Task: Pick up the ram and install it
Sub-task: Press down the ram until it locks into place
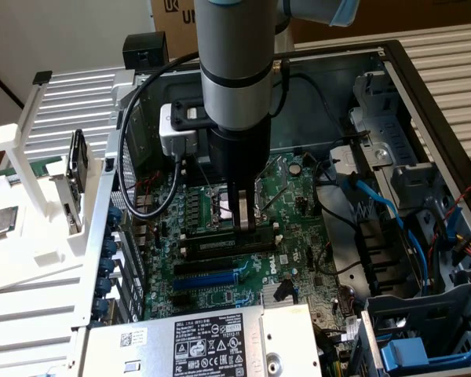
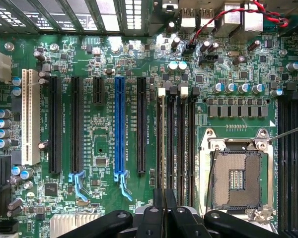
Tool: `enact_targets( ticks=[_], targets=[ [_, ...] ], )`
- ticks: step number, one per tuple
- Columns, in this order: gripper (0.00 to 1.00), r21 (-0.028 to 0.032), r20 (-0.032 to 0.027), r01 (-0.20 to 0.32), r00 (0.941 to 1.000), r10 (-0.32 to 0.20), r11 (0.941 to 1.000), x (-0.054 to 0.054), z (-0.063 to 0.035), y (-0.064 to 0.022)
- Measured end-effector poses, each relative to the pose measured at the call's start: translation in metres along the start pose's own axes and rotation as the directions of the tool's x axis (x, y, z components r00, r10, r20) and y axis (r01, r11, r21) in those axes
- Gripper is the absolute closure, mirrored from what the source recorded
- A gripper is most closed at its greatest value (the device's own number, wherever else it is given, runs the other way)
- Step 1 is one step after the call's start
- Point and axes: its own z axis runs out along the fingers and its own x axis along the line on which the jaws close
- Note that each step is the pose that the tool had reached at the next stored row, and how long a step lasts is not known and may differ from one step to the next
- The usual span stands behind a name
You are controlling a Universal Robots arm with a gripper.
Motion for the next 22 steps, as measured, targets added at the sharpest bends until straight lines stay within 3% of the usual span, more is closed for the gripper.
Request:
enact_targets(
  ticks=[11, 13, 14, 22],
  targets=[
    [0.88, -0.0001, -0.0001, 0.000, 1.0000, 0.000, 1.0000, 0.0000, 0.0000, 0.0000],
    [0.87, -0.0001, 0.0000, 0.000, 1.0000, 0.000, 1.0000, 0.0000, 0.0001, 0.0001],
    [0.80, 0.0000, 0.0000, 0.000, 1.0000, 0.000, 1.0000, 0.0000, 0.0001, 0.0001],
    [0.80, 0.0000, 0.0000, 0.000, 1.0000, 0.000, 1.0000, 0.0000, 0.0001, 0.0000]
  ],
)
